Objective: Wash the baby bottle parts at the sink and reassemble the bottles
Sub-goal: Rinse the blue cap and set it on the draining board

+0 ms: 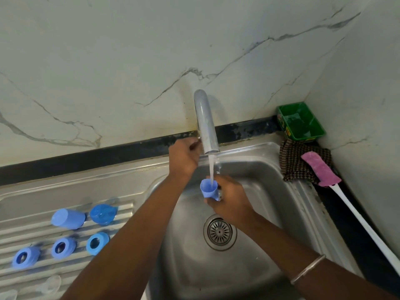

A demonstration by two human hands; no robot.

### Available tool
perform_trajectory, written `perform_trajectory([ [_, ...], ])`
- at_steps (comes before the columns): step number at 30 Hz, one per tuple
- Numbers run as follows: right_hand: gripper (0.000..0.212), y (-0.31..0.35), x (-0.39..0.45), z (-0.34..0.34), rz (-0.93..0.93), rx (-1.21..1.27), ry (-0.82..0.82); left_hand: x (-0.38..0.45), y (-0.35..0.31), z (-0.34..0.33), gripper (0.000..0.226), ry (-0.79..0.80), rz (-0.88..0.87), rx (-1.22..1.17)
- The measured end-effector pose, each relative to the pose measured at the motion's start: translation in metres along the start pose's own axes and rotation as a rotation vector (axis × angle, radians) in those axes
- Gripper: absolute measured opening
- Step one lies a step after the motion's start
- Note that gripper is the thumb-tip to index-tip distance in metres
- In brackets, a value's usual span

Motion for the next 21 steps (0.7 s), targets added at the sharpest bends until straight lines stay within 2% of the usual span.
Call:
perform_trajectory([
  [3,0.039,-0.010,-0.007,0.005,-0.056,0.095,0.008,0.004,-0.002,-0.005,0.013,-0.040,0.001,0.008],
  [6,0.051,-0.021,-0.021,0.007,-0.134,0.153,0.062,0.004,-0.005,-0.003,0.010,-0.010,-0.020,0.031],
  [9,0.049,-0.037,-0.039,0.008,-0.266,0.076,0.060,0.007,-0.012,-0.003,0.008,0.035,-0.080,0.024],
  [13,0.060,-0.051,-0.066,0.012,-0.447,0.026,0.103,0.010,-0.017,-0.005,0.017,0.119,-0.196,0.108],
  [15,0.053,-0.057,-0.076,0.012,-0.547,0.041,0.106,0.013,-0.017,-0.006,0.018,0.132,-0.242,0.157],
  [18,0.029,-0.058,-0.090,0.011,-0.811,0.188,0.062,0.011,-0.018,-0.004,0.018,0.131,-0.276,0.188],
  [21,0.027,-0.049,-0.098,0.014,-0.955,0.353,-0.012,0.002,-0.017,-0.002,0.018,0.140,-0.350,0.211],
])
Point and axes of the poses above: each hand's wrist, its own x-axis towards the middle knuckle, its own z-axis out of the back of the hand, y = z × x, the point moved 5 cm from there along x, towards the middle knuckle, and after that the axes turned 14 degrees about -y, right-handed, at the moved point
